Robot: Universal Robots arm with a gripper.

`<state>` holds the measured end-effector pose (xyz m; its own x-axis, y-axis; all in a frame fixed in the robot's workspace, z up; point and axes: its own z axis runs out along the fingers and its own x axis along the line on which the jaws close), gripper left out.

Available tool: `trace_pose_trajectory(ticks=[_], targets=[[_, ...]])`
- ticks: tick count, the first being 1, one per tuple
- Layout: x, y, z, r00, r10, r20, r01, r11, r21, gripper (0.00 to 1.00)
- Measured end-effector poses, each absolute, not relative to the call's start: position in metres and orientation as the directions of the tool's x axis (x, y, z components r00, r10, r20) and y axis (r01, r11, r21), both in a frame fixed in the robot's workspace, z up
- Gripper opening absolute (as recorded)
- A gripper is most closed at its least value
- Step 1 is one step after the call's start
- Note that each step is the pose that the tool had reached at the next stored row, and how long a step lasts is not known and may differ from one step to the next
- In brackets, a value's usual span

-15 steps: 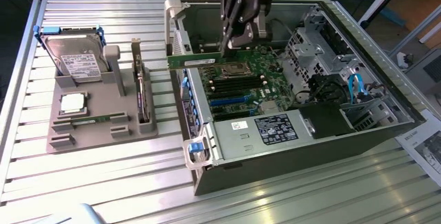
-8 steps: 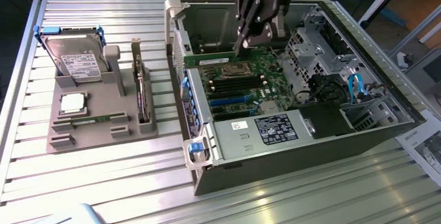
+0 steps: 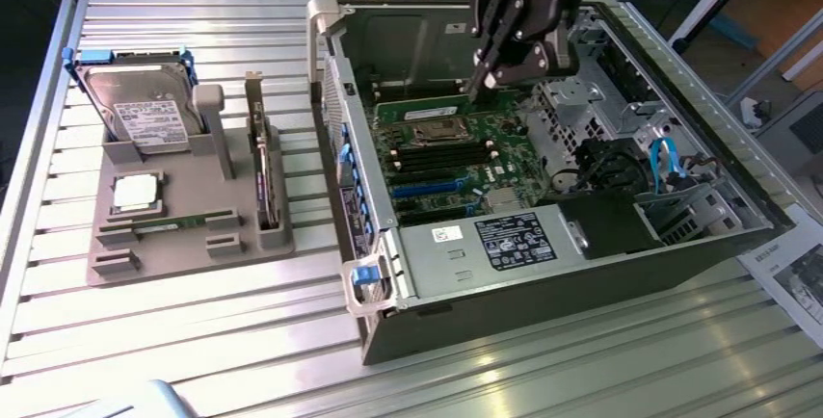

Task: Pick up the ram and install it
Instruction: 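Pick up the ram and move it above insertion slot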

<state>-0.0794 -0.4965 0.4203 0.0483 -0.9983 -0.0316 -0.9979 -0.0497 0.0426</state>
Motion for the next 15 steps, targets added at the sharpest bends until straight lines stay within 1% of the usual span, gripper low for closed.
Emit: trace_pose_trajectory(ticks=[15], targets=[[-0.035,-0.497,0.420,0.076,-0.997,-0.033,-0.996,-0.078,0.042,0.12]])
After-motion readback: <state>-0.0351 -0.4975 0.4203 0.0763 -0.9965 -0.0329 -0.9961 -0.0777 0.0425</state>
